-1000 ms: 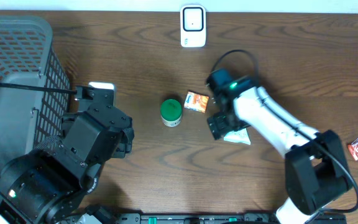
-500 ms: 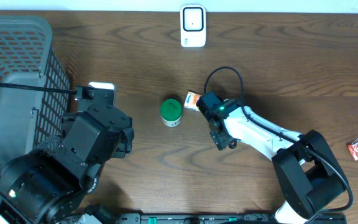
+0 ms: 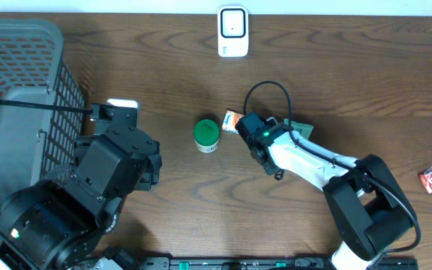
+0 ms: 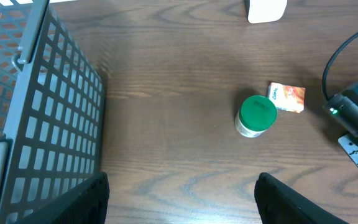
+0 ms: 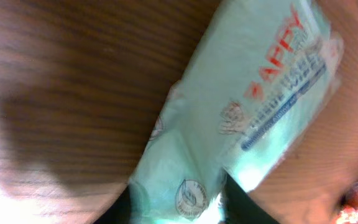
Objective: Scan the item barcode
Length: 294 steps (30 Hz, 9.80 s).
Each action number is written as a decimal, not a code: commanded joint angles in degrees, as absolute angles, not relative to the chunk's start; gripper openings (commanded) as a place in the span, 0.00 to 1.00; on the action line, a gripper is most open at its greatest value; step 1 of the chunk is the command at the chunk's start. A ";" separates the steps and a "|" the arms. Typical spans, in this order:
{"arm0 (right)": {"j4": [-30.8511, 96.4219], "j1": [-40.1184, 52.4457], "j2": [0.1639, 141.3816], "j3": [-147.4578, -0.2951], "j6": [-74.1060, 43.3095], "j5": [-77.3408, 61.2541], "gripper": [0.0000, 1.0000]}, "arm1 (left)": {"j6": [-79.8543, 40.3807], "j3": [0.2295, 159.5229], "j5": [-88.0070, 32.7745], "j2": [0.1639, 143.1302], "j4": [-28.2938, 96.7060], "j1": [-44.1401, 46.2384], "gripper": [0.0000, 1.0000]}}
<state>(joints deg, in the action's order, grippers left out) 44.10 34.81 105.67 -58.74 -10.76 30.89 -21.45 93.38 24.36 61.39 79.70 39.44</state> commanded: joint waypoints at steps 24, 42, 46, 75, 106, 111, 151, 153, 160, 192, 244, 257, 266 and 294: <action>70.61 23.40 94.08 -75.09 -0.47 -24.64 0.01 | -22.15 93.93 25.12 61.34 79.92 39.24 0.75; 73.54 7.53 105.21 -70.96 24.36 -68.14 0.01 | -22.15 93.93 25.12 61.34 79.92 39.24 0.75; 73.10 7.53 107.55 -70.96 25.34 -75.44 0.01 | -22.15 93.93 25.12 61.34 79.92 39.24 0.75; 55.29 7.57 107.53 -76.90 14.85 -65.43 0.02 | -22.15 93.93 25.12 61.34 79.92 39.24 0.75; 9.52 15.86 113.75 -89.78 3.36 -18.72 0.01 | -22.17 93.93 25.12 61.34 79.92 39.24 0.75; 16.10 16.21 113.86 -89.80 3.33 -12.40 0.53 | -22.17 93.93 25.12 61.34 79.92 39.24 0.75; 19.05 30.72 127.57 -89.93 -32.73 31.24 0.72 | -22.17 93.93 25.12 61.34 79.92 39.24 0.75; 19.05 30.74 128.46 -89.95 -32.73 31.42 0.72 | -22.17 93.93 25.12 61.34 79.92 39.24 0.75; 20.18 30.74 131.07 -89.95 -32.71 31.46 0.47 | -22.17 93.93 25.12 61.34 79.92 39.24 0.75; 60.23 19.88 130.74 -110.78 -17.98 -22.39 0.18 | -22.15 93.93 25.12 61.34 79.92 39.24 0.75; 54.59 36.27 139.61 -110.43 -20.82 29.04 0.11 | -22.17 93.93 25.12 61.34 79.92 39.24 0.75; 55.13 35.90 139.83 -108.42 -21.41 26.70 0.01 | -22.15 93.93 25.12 61.34 79.92 39.24 0.75; 59.57 32.03 134.89 -113.14 -14.57 -7.11 0.01 | -22.15 93.93 25.12 61.34 79.92 39.24 0.75; 69.43 17.52 129.45 -110.98 -10.50 -35.73 0.99 | -22.17 93.93 25.12 61.34 79.92 39.24 0.75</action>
<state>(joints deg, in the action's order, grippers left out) 70.43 18.74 130.78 -112.64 -4.08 -36.32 -21.45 93.38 24.34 61.39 79.68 39.44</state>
